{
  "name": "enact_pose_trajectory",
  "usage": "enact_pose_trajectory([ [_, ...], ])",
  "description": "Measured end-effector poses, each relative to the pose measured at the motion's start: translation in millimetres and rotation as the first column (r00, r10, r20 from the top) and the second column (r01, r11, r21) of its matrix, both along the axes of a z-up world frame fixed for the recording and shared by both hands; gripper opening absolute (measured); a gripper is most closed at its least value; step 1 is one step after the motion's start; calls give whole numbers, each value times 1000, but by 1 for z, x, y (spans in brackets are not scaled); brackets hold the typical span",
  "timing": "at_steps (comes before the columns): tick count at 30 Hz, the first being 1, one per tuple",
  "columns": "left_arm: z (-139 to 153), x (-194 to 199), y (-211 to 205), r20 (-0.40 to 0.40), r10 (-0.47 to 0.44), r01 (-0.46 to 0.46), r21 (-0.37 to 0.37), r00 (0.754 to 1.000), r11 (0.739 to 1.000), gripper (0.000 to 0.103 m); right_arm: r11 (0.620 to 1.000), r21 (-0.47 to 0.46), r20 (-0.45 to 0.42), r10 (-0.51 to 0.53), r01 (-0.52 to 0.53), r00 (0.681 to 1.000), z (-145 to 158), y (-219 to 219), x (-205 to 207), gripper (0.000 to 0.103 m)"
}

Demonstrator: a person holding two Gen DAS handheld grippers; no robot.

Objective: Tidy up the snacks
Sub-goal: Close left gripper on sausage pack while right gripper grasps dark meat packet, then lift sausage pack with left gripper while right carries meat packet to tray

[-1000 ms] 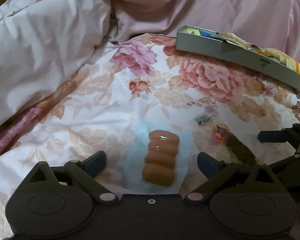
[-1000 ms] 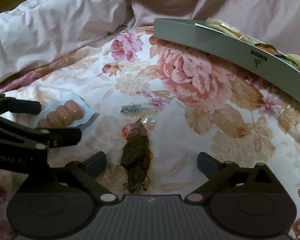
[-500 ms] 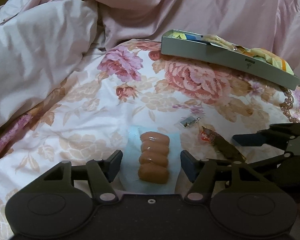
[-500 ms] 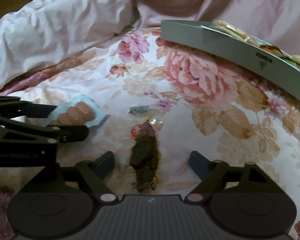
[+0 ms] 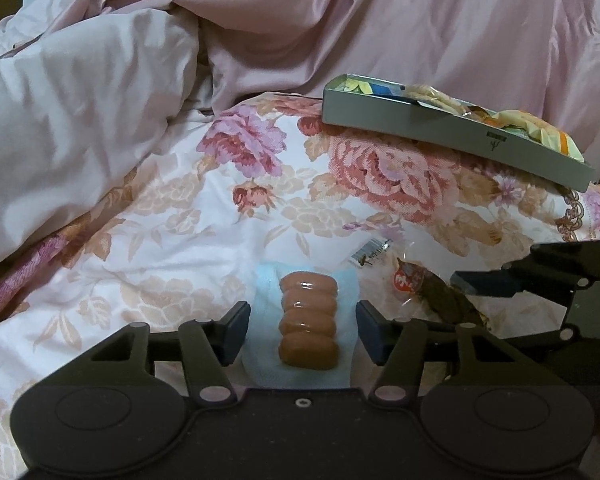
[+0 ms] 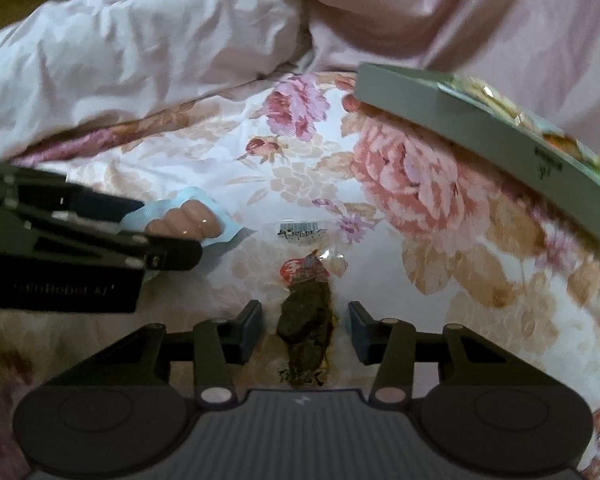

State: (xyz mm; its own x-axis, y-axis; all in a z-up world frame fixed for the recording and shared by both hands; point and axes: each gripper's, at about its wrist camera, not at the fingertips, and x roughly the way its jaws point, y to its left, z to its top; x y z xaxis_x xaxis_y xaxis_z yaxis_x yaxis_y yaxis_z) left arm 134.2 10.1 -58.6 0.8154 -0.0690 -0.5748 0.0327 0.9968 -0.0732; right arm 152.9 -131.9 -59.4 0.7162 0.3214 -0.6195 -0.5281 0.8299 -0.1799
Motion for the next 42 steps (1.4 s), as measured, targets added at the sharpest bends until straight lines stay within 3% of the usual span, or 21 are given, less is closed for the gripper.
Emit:
enact_pose_trajectory([
  [4, 0, -1, 0, 7, 0, 0, 0, 1000, 1000, 58, 996, -89, 84, 30, -22, 996, -2, 10, -9, 50],
  [8, -1, -2, 0, 11, -2, 2, 1, 1000, 1000, 58, 993, -114, 113, 32, -19, 993, -2, 11, -11, 50],
  [24, 2, -8, 0, 73, 7, -7, 4, 997, 1000, 57, 991, -131, 161, 14, 7, 987, -1, 8, -11, 50],
  [42, 8, -14, -1, 165, 46, -47, 0, 985, 999, 57, 981, -195, 327, 61, 5, 943, 7, 12, -23, 50],
])
